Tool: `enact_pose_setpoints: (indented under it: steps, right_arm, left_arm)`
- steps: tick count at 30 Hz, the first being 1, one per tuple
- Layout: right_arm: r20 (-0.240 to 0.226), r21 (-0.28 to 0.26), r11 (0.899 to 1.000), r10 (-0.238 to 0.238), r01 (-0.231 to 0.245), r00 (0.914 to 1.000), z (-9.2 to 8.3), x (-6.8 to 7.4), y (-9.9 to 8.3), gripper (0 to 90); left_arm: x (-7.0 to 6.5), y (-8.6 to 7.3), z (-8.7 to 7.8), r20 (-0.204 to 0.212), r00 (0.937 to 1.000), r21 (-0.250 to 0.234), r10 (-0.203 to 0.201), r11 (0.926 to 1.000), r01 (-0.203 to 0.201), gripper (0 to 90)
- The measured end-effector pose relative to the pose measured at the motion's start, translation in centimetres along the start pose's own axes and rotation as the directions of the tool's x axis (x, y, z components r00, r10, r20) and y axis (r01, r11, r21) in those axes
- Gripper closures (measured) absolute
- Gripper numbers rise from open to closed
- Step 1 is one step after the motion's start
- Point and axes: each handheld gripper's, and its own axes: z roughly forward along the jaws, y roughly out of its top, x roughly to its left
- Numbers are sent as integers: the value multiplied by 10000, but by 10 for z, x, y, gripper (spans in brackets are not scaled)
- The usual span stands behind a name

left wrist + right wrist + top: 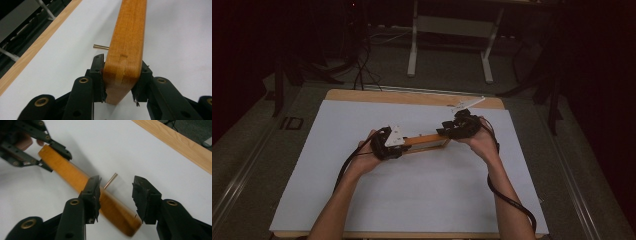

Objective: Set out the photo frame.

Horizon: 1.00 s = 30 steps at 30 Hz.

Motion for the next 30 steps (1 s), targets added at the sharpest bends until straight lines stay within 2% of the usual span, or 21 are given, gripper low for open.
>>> enact_pose_setpoints:
  steps: [7, 15, 18, 24, 30]
  right_arm:
    - [-268, -7, 9999, -116, 116, 9996, -4, -7, -11, 459]
    - [-767, 27, 9998, -217, 220, 9968, 14, -13, -27, 317]
    - [-723, 259, 9989, -364, 384, 9967, 25, -15, -32, 285]
    - [-883, 114, 9999, -118, 129, 9960, 40, -21, -42, 278]
    - [-717, 45, 10000, 36, -33, 9974, 48, -25, -51, 307]
  left_arm:
    - [3, 0, 0, 143, 9998, -17, -149, 9999, 149, 682]
    - [5, -1, 1, 211, 9995, -106, -240, 9996, 242, 682]
    - [6, -2, 1, 227, 9992, -133, -318, 9994, 321, 681]
    - [8, -3, 2, 259, 9987, -182, -429, 9989, 434, 678]
    - [10, -4, 3, 268, 9973, -310, -685, 9971, 693, 670]
